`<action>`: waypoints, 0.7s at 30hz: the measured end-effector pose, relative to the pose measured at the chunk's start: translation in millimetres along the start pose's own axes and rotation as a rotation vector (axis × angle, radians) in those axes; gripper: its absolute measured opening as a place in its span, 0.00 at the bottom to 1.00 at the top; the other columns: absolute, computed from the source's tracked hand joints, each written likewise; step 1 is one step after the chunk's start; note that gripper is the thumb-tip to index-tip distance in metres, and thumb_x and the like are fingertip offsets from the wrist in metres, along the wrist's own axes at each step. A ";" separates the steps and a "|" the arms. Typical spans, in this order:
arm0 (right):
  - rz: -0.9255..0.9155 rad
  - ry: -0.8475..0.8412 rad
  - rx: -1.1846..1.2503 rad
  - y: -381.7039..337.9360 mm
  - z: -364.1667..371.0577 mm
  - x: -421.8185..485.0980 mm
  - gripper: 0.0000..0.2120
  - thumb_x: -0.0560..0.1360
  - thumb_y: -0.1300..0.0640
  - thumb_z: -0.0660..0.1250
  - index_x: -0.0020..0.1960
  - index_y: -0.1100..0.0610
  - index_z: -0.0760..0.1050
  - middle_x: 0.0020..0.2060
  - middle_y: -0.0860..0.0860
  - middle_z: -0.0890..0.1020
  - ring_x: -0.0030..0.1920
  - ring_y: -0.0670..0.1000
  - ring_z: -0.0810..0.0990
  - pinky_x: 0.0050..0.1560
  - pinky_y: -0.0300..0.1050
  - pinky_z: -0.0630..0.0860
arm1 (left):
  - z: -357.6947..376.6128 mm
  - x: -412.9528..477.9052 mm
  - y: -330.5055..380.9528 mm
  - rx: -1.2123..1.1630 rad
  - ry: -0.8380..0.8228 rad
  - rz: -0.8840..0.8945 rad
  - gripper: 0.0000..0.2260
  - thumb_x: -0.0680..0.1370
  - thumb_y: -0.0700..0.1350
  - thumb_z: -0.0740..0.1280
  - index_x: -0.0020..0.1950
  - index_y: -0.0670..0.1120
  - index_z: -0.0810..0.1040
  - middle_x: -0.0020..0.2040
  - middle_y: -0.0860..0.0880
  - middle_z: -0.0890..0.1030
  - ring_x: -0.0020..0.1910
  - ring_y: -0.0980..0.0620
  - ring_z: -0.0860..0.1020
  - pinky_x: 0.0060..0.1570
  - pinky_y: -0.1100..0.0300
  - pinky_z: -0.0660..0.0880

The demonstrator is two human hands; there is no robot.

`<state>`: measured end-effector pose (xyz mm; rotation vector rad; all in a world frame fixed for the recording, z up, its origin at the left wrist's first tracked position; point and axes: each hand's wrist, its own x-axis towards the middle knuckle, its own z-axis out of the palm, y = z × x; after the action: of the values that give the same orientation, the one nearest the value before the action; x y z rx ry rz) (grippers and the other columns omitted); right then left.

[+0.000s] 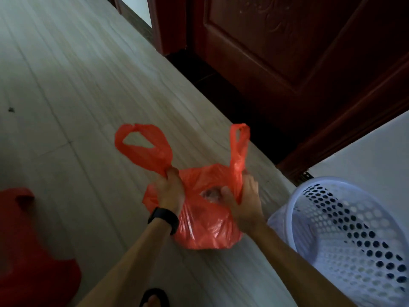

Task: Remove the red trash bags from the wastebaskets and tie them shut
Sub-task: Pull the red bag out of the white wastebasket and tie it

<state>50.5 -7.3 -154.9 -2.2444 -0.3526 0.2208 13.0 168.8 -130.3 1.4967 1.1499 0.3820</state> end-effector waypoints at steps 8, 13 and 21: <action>0.059 0.266 0.098 -44.5 40.9 28.2 0.19 0.83 0.52 0.56 0.60 0.65 0.77 0.41 0.64 0.84 0.40 0.57 0.79 0.49 0.52 0.75 | 12.1 18.0 -0.6 0.063 -0.144 -0.015 0.16 0.82 0.46 0.54 0.34 0.46 0.68 0.31 0.50 0.71 0.31 0.50 0.68 0.39 0.55 0.65; 0.299 0.213 -0.060 -48.8 49.5 58.0 0.20 0.84 0.50 0.51 0.57 0.64 0.75 0.50 0.67 0.83 0.52 0.69 0.81 0.52 0.55 0.75 | 1.0 -0.4 1.8 -0.005 -0.178 0.040 0.21 0.83 0.54 0.54 0.36 0.44 0.69 0.31 0.48 0.68 0.26 0.55 0.64 0.26 0.63 0.66; 0.541 -0.247 -0.311 -33.9 67.0 105.7 0.22 0.81 0.51 0.58 0.69 0.63 0.72 0.66 0.64 0.76 0.66 0.64 0.76 0.64 0.55 0.74 | -16.2 -3.7 -41.4 0.173 -0.416 0.592 0.22 0.69 0.68 0.68 0.59 0.63 0.72 0.55 0.61 0.78 0.58 0.57 0.76 0.59 0.59 0.71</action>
<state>126.0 95.9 -175.9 -2.5893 0.1134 0.7778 -19.3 169.6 -161.0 1.9509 0.4045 0.3478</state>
